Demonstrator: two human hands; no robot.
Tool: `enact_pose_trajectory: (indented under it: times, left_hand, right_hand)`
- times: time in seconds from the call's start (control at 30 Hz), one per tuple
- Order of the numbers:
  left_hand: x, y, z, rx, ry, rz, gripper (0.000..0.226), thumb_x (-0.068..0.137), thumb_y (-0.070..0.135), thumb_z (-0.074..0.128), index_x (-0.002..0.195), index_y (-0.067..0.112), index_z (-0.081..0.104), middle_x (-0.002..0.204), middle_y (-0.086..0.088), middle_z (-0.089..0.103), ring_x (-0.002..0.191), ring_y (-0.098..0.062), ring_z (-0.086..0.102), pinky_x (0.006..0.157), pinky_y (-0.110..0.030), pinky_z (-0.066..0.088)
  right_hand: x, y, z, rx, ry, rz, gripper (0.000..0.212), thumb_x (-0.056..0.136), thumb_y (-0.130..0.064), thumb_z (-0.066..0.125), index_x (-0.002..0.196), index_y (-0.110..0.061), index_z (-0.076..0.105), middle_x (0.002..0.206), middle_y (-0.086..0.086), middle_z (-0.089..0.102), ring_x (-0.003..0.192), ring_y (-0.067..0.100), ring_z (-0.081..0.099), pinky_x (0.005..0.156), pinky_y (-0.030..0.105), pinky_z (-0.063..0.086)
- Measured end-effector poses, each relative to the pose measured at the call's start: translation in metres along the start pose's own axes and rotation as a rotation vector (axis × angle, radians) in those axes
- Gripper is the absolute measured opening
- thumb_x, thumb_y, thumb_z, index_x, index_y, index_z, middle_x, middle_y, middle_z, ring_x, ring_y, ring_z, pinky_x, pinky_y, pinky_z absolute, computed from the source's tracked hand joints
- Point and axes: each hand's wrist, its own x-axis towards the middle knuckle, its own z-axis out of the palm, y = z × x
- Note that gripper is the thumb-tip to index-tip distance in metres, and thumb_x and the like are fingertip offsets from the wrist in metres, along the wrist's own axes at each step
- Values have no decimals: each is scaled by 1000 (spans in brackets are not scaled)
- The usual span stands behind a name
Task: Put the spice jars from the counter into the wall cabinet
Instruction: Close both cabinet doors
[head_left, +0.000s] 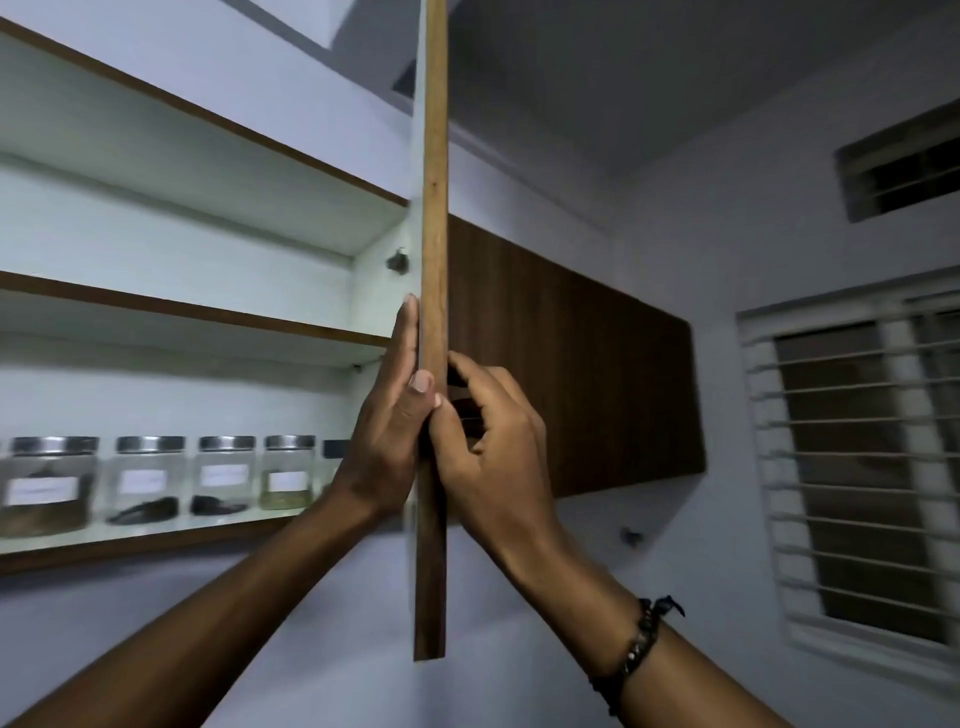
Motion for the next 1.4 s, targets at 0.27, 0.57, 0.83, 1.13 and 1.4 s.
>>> enact_pose_trajectory:
  times: [0.27, 0.57, 0.83, 1.13, 1.4]
  left_hand:
    - [-34, -6, -157, 23, 179, -221, 57, 99, 24, 40, 154, 19, 29, 149, -1, 50, 135, -11, 50, 109, -23, 43]
    - [-45, -47, -264, 355, 367, -437, 45, 105, 12, 40, 149, 15, 40, 137, 2, 57, 120, -3, 60, 92, -12, 50]
    - [-48, -91, -304, 586, 346, -516, 43, 103, 9, 39, 143, 21, 49, 120, 7, 60, 112, -15, 61, 98, -28, 49]
    - [-55, -125, -322, 625, 352, -503, 42, 105, 13, 41, 146, 21, 45, 124, 7, 59, 110, -9, 57, 97, -23, 48]
    - [-62, -109, -325, 615, 272, -541, 42, 107, 19, 36, 149, 20, 41, 146, -3, 53, 124, -14, 54, 99, -19, 46]
  right_hand:
    - [-7, -33, 147, 18, -277, -96, 58, 95, -38, 47, 149, -24, 31, 150, -2, 29, 134, 14, 34, 108, 27, 33]
    - [-7, -29, 276, -128, -557, -118, 69, 98, -33, 41, 155, -20, 5, 164, 4, -5, 150, 24, -1, 118, 37, 7]
    - [0, -16, 335, -227, -733, -87, 76, 99, -28, 43, 155, -19, -8, 161, 4, -22, 149, 24, -15, 121, 46, 9]
    - [-3, 1, 369, -320, -706, -131, 84, 96, -31, 50, 154, -18, -10, 162, 5, -20, 150, 25, -14, 118, 49, 16]
    - [3, -13, 368, -254, -722, -57, 81, 95, -26, 50, 155, -18, -5, 163, 5, -13, 150, 28, -9, 118, 50, 15]
